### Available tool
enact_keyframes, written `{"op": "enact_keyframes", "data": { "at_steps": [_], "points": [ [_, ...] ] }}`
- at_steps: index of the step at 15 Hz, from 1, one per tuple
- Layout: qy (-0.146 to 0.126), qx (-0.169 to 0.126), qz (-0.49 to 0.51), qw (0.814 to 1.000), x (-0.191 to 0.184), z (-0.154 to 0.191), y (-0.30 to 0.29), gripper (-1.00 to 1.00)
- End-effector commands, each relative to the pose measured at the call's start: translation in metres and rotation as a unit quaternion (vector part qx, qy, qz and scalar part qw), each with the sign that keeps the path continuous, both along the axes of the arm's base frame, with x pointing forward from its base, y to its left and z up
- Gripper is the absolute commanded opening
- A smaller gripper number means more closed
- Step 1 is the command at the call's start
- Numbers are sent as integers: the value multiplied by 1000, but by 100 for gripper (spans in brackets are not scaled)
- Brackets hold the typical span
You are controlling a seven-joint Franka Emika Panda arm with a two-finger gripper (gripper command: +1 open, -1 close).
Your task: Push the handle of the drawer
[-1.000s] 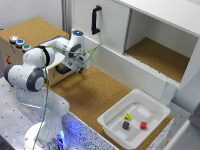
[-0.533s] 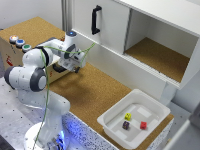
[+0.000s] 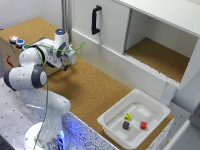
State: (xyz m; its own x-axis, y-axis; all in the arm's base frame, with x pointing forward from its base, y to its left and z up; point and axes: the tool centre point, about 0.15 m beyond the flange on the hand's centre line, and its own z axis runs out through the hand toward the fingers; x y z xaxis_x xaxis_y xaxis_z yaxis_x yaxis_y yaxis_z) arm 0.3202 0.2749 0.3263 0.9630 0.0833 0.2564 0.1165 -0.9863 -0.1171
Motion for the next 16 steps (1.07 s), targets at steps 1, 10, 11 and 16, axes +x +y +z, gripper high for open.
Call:
{"op": "enact_keyframes", "data": {
  "at_steps": [1, 10, 11, 16],
  "points": [
    [29, -6, -10, 1000, 12, -2, 51, -100],
    [3, -50, -99, 994, -25, 29, -67, 100],
    [9, -47, -89, 995, -28, 28, -91, 100],
    [-10, -51, -56, 997, -33, 31, -190, 100]
  ]
}}
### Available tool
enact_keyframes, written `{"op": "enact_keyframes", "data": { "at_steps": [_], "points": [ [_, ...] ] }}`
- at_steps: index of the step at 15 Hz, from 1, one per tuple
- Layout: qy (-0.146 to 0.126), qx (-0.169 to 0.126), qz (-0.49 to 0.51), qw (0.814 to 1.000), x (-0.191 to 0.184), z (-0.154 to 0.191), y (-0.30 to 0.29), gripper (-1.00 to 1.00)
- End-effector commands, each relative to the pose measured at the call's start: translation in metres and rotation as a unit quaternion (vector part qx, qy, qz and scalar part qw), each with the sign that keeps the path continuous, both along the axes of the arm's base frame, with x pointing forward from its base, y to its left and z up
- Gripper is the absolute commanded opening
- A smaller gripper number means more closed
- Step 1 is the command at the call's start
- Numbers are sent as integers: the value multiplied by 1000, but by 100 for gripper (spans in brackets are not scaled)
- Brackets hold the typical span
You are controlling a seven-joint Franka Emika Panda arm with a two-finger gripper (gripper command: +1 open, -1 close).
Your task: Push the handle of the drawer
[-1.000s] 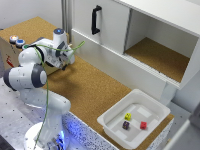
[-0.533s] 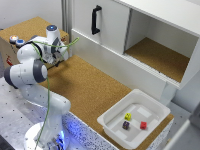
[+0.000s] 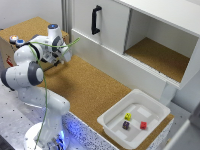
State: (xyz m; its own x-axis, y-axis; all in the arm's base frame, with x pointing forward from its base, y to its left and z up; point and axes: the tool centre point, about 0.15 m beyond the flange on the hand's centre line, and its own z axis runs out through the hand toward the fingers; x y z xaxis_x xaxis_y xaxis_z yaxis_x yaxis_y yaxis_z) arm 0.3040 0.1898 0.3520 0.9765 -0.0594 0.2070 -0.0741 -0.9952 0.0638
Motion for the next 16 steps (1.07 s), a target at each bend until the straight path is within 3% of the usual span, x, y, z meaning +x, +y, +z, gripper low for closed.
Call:
{"op": "enact_keyframes", "data": {
  "at_steps": [1, 5, 10, 14, 15, 16],
  "points": [
    [-37, 36, 48, 998, -15, 8, -125, 100],
    [-38, 40, 41, 998, 2, 14, -200, 100],
    [-35, 30, -44, 998, 21, 27, -292, 100],
    [18, 20, -126, 992, 15, 21, -383, 100],
    [25, 33, -134, 990, 14, 18, -402, 100],
    [27, 12, -133, 991, 14, 19, -416, 100]
  ]
}}
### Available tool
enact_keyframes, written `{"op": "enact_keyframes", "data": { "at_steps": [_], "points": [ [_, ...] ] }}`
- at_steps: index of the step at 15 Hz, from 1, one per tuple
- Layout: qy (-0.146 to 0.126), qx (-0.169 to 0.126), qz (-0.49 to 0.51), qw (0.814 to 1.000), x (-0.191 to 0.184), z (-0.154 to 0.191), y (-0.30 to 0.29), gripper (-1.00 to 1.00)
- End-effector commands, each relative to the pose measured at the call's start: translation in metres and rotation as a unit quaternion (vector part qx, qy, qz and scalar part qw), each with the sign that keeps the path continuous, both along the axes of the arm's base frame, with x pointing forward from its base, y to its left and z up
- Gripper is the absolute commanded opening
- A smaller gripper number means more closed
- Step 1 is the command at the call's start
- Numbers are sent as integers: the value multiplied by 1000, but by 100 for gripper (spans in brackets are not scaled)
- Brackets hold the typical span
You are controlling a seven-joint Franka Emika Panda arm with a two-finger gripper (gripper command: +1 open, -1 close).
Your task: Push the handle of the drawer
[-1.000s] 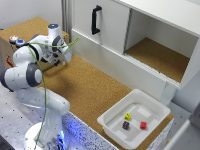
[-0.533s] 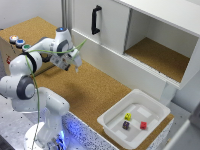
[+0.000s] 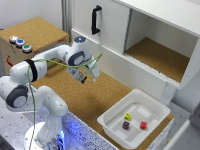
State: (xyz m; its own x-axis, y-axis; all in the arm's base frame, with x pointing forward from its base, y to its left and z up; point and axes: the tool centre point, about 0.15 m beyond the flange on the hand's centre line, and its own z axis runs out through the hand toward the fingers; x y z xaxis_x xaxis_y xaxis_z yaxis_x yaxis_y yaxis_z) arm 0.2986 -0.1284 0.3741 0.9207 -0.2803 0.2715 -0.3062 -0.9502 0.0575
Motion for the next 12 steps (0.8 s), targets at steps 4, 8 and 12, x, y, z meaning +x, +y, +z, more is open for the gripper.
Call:
{"op": "enact_keyframes", "data": {
  "at_steps": [4, 8, 12],
  "points": [
    [58, 25, -19, 998, 20, -6, -163, 100],
    [75, 44, 23, 996, 28, -26, -218, 100],
    [81, 35, 86, 992, 28, -41, -249, 100]
  ]
}}
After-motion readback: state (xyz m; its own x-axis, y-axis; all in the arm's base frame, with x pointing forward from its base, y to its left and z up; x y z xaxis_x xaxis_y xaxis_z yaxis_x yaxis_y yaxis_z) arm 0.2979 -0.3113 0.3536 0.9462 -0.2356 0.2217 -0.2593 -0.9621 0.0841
